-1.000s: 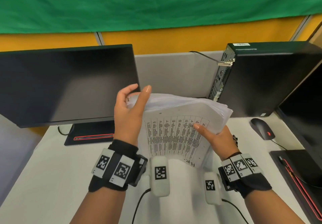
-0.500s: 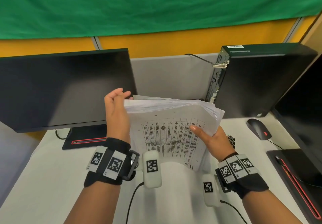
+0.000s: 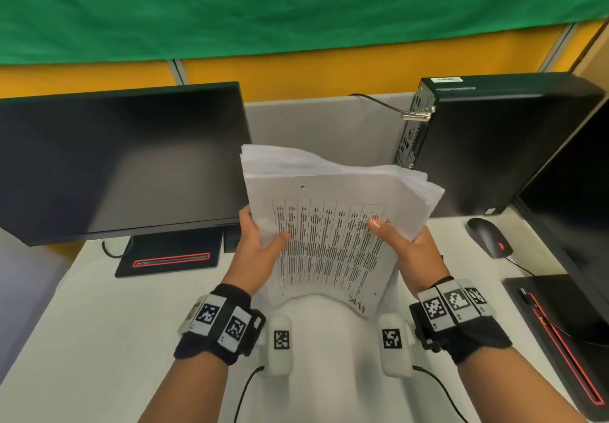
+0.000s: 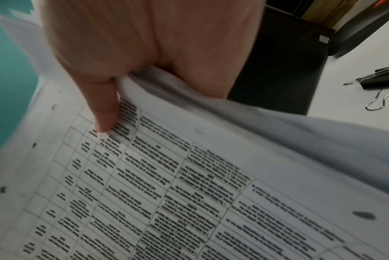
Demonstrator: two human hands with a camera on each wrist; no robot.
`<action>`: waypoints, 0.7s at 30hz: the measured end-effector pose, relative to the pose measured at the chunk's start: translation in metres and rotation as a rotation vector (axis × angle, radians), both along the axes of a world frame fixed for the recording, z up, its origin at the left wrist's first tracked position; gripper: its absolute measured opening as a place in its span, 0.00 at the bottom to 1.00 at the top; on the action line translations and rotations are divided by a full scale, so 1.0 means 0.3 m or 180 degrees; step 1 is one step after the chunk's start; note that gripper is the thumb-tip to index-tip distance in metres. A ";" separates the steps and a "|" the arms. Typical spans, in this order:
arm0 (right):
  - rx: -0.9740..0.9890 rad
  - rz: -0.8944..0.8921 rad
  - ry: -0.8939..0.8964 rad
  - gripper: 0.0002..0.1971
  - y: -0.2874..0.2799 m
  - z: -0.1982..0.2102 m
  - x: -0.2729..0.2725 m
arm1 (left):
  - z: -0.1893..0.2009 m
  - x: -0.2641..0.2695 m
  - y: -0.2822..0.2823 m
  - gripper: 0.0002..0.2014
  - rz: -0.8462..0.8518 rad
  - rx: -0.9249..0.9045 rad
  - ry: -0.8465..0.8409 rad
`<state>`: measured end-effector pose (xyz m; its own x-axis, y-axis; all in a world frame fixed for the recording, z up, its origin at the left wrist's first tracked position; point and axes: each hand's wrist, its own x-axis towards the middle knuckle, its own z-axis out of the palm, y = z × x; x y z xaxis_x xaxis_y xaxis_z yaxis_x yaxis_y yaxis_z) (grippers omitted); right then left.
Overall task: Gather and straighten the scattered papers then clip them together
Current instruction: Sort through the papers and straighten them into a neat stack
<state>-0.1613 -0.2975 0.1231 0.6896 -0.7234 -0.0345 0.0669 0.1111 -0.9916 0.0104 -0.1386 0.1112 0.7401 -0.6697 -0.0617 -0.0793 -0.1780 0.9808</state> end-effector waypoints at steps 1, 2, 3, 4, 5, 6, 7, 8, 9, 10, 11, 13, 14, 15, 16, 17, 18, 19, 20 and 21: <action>0.0056 -0.0022 -0.0095 0.12 -0.005 0.005 -0.004 | 0.011 0.006 0.000 0.25 -0.0042 -0.0075 -0.0008; 0.0136 -0.0031 -0.0179 0.14 -0.009 0.002 -0.009 | 0.017 0.008 0.004 0.24 -0.0106 -0.0097 -0.0008; 0.0229 -0.0027 -0.0227 0.13 -0.012 -0.005 -0.015 | 0.016 0.010 0.010 0.23 -0.0185 -0.0063 -0.0022; 0.0291 -0.0001 -0.0201 0.11 -0.013 -0.017 -0.018 | 0.007 0.008 0.017 0.23 -0.0276 0.0044 -0.0061; 0.0293 0.0032 -0.0079 0.10 -0.011 -0.033 -0.022 | -0.007 0.004 0.023 0.23 -0.0365 0.0221 -0.0121; 0.0227 0.0059 0.0097 0.08 -0.008 -0.049 -0.025 | -0.024 -0.002 0.028 0.23 -0.0435 0.0404 -0.0177; 0.0146 0.0067 0.0264 0.07 -0.006 -0.060 -0.028 | -0.042 -0.005 0.030 0.23 -0.0460 0.0549 -0.0213; 0.0105 0.0070 0.0363 0.07 -0.004 -0.067 -0.030 | -0.052 -0.007 0.031 0.21 -0.0432 0.0642 -0.0216; 0.0115 0.0075 0.0376 0.07 -0.003 -0.070 -0.030 | -0.053 -0.008 0.032 0.19 -0.0379 0.0706 -0.0215; 0.0146 0.0077 0.0337 0.07 -0.002 -0.069 -0.031 | -0.048 -0.006 0.033 0.18 -0.0343 0.0754 -0.0253; 0.0175 0.0064 0.0270 0.07 -0.001 -0.064 -0.030 | -0.036 -0.004 0.032 0.18 -0.0336 0.0770 -0.0346; 0.0224 0.0037 0.0122 0.08 0.000 -0.050 -0.026 | 0.010 0.015 0.025 0.17 -0.0362 0.0728 -0.0643; 0.0210 0.0044 0.0109 0.08 0.000 -0.042 -0.025 | 0.046 0.026 0.024 0.17 -0.0361 0.0716 -0.0825; 0.0150 0.0035 0.0151 0.08 -0.003 -0.031 -0.026 | 0.087 0.039 0.025 0.16 -0.0354 0.0733 -0.1055; 0.0068 -0.0013 0.0200 0.09 -0.011 -0.015 -0.031 | 0.128 0.055 0.028 0.14 -0.0342 0.0791 -0.1356; -0.0018 -0.0114 0.0210 0.11 -0.027 0.005 -0.039 | 0.172 0.068 0.036 0.12 -0.0359 0.0901 -0.1704; -0.0120 -0.0207 0.0165 0.14 -0.049 0.029 -0.052 | 0.211 0.081 0.045 0.10 -0.0417 0.1057 -0.2030; -0.0274 -0.0215 0.0109 0.18 -0.073 0.057 -0.065 | 0.248 0.087 0.055 0.09 -0.0520 0.1229 -0.2294; -0.0452 -0.0093 0.0062 0.21 -0.095 0.089 -0.078 | 0.278 0.089 0.062 0.08 -0.0665 0.1427 -0.2489; -0.0614 0.0124 0.0089 0.25 -0.110 0.118 -0.084 | 0.303 0.085 0.066 0.07 -0.0838 0.1617 -0.2640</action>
<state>-0.1866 -0.3305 0.1586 0.7179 -0.6912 0.0827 0.0384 -0.0793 -0.9961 0.0358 -0.1188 0.2022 0.5112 -0.8555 0.0823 -0.7995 -0.4382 0.4108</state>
